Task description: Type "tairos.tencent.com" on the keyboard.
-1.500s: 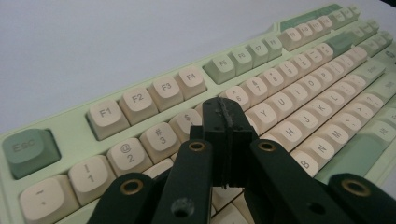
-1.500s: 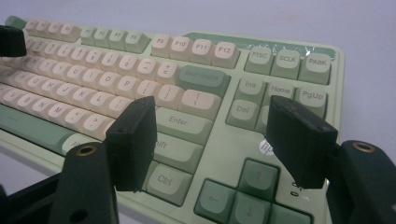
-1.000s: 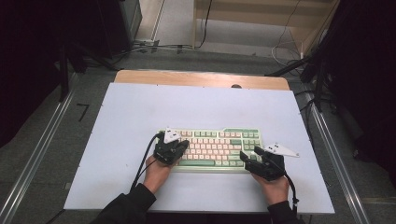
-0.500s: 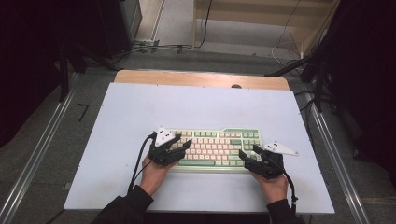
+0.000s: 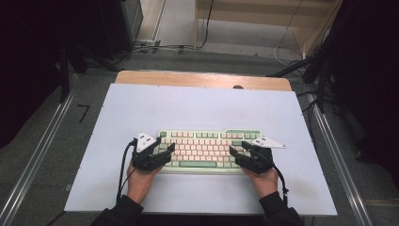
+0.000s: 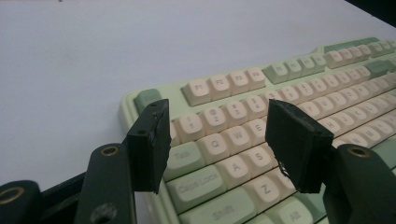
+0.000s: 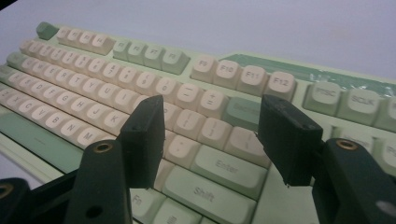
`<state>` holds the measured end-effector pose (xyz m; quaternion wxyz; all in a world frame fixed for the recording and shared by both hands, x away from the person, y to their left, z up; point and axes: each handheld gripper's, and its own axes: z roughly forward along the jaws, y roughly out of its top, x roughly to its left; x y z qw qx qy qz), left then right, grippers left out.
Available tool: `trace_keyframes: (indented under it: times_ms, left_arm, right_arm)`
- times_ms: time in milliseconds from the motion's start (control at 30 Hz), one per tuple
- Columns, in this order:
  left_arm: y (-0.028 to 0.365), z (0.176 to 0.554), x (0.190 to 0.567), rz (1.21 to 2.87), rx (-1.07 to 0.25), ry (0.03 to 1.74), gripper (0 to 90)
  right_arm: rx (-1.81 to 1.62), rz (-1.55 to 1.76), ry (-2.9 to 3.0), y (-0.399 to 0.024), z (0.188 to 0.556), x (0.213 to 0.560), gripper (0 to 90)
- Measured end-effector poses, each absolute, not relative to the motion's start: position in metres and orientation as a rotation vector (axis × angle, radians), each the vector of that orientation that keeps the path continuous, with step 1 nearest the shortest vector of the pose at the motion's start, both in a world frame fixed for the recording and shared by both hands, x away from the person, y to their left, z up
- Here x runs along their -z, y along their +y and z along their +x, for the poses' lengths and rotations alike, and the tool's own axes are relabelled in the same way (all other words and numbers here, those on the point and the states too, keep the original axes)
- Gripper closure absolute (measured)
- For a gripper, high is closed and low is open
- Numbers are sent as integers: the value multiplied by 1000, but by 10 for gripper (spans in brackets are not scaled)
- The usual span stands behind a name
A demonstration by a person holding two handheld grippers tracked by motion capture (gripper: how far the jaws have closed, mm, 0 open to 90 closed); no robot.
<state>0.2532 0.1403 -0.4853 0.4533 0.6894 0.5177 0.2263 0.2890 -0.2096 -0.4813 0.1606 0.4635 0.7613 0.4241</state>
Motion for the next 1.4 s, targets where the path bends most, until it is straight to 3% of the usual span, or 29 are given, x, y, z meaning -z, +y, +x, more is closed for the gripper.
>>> trace_keyframes:
  times_ms: [167,333,433,633,733,1400]
  left_arm:
    - [152,246,485,1672,-580,1317,409]
    - [157,241,486,1666,-592,1333,409]
    - [159,239,486,1664,-592,1336,409]
    - [163,234,487,1660,-596,1351,409]
    - [167,231,487,1647,-601,1363,410]
    - [181,218,489,1613,-633,1414,410]
  right_arm:
    - [-1213,1296,2204,-198,294,482,418]
    - [-1229,1281,2213,-191,297,482,495]
    - [-1233,1267,2216,-189,297,482,573]
    - [-1233,1241,2225,-182,299,482,811]
    - [-1230,1225,2248,-178,300,483,866]
    - [-1212,1162,2320,-157,307,487,875]
